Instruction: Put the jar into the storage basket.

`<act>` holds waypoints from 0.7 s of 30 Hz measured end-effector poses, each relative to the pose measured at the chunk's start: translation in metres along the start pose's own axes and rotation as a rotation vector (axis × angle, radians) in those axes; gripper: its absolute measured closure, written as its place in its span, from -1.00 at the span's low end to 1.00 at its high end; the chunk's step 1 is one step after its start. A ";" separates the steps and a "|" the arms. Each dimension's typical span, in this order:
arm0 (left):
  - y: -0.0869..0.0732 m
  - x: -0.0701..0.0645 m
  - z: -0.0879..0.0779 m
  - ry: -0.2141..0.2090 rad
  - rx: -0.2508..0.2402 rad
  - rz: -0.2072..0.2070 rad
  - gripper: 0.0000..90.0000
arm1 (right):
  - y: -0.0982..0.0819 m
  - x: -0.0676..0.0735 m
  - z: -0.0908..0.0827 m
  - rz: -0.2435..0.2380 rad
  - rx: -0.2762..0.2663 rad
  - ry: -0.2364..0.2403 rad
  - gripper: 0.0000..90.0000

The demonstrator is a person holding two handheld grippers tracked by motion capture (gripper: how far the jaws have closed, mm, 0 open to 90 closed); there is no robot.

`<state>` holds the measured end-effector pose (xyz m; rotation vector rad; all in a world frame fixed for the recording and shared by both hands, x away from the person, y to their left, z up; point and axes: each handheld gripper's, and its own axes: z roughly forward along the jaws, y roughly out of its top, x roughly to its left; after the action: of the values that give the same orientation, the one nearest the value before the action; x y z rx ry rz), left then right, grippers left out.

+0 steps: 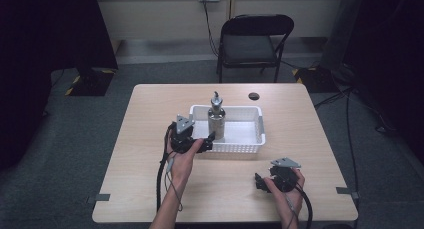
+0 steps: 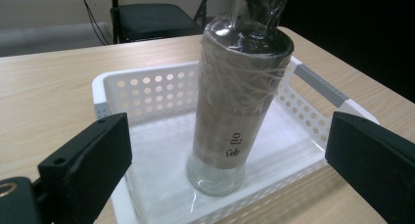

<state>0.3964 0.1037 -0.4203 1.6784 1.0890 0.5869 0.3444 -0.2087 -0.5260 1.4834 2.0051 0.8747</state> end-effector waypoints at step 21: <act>-0.026 0.005 -0.023 0.060 0.011 -0.038 -0.93 | 0.000 0.000 0.000 0.000 0.000 0.000 -1.00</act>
<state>0.3713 0.1215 -0.4360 1.6555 1.1667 0.6109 0.3443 -0.2086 -0.5260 1.4835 2.0050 0.8746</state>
